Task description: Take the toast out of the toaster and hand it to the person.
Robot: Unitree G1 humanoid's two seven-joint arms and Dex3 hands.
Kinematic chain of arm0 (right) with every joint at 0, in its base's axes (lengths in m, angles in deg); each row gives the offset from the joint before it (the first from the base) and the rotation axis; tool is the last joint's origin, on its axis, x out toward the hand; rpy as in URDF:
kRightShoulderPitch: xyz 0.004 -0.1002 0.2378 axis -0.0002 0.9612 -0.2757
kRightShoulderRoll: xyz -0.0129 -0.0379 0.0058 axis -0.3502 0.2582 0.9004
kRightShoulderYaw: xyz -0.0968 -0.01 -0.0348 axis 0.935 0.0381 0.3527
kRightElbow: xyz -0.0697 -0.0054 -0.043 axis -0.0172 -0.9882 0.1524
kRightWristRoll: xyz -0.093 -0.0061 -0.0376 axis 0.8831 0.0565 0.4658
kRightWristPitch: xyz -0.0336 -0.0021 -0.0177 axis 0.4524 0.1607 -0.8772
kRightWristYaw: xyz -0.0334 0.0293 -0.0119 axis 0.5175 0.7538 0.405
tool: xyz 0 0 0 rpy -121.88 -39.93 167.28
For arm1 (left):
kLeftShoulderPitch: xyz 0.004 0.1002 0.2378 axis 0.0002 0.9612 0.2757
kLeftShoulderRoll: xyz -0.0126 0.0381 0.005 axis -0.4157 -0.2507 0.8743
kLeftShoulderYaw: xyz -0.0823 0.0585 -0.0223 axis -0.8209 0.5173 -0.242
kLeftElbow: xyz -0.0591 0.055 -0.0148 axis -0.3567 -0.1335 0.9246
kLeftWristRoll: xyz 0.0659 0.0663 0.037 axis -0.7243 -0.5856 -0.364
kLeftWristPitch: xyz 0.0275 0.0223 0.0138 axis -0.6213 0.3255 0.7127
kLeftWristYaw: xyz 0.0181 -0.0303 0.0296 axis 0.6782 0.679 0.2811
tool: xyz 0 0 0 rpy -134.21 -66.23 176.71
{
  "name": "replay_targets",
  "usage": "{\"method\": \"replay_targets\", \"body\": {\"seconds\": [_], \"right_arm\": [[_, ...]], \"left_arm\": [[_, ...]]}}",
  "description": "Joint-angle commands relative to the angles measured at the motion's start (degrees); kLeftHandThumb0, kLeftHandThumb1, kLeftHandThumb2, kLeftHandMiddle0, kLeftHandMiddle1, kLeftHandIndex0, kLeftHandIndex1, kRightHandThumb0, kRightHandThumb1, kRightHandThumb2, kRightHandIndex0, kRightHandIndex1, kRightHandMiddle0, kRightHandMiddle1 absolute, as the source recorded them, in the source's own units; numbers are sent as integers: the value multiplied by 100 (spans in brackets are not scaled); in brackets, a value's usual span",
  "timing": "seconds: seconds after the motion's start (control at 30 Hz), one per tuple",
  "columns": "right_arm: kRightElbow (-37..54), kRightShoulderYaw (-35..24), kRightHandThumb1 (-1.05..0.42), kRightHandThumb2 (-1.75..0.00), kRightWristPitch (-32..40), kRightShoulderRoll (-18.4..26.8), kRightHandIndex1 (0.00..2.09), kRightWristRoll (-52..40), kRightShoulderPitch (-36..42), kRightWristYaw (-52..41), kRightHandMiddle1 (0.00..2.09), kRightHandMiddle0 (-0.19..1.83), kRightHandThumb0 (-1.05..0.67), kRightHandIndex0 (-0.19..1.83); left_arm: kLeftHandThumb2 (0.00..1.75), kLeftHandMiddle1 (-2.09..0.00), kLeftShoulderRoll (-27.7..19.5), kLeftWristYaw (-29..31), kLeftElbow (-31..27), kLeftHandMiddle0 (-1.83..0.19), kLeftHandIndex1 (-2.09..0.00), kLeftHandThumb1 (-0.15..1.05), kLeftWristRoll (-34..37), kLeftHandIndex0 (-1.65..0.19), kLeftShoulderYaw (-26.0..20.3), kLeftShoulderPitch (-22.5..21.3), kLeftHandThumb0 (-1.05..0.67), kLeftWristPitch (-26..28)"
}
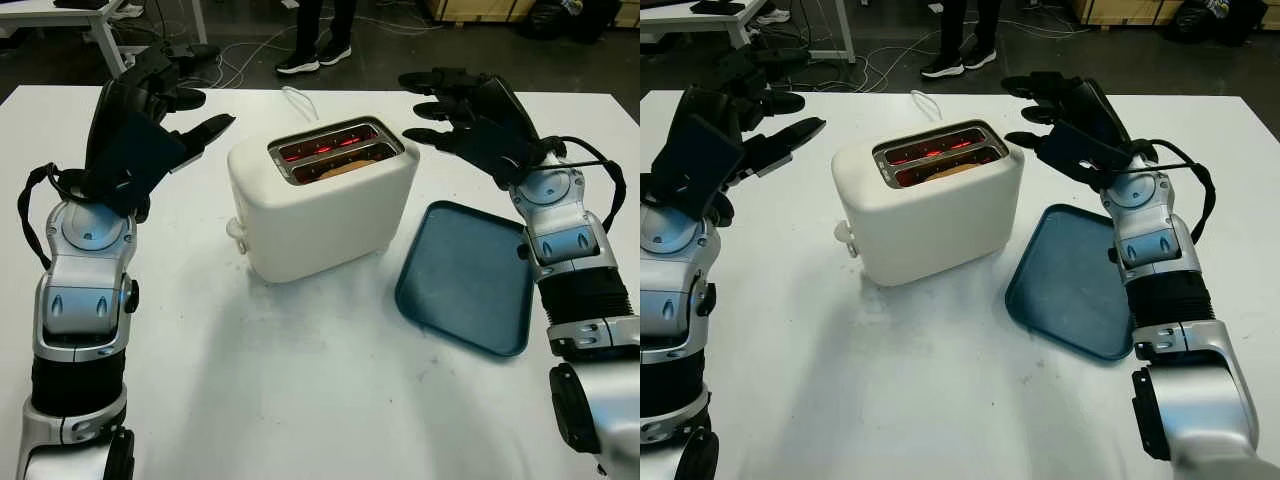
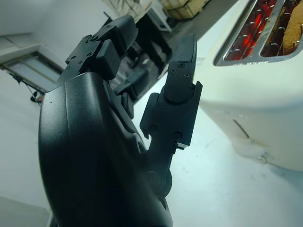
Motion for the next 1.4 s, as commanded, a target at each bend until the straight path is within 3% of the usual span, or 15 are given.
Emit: {"method": "replay_targets", "body": {"seconds": [0.0,1.37], "right_arm": [[44,-58,-92,-3,-2,4,1,-45,52,16,0,65,-34,72],[12,-57,-92,-2,-76,49,1,-51,34,-8,0,67,-35,74]], "left_arm": [[21,-103,-6,-10,-28,-14,-55,85,11,-32,-18,-19,-33,-5],[28,-105,-22,2,-36,-14,-63,80,10,-29,4,-68,-32,14]]}}
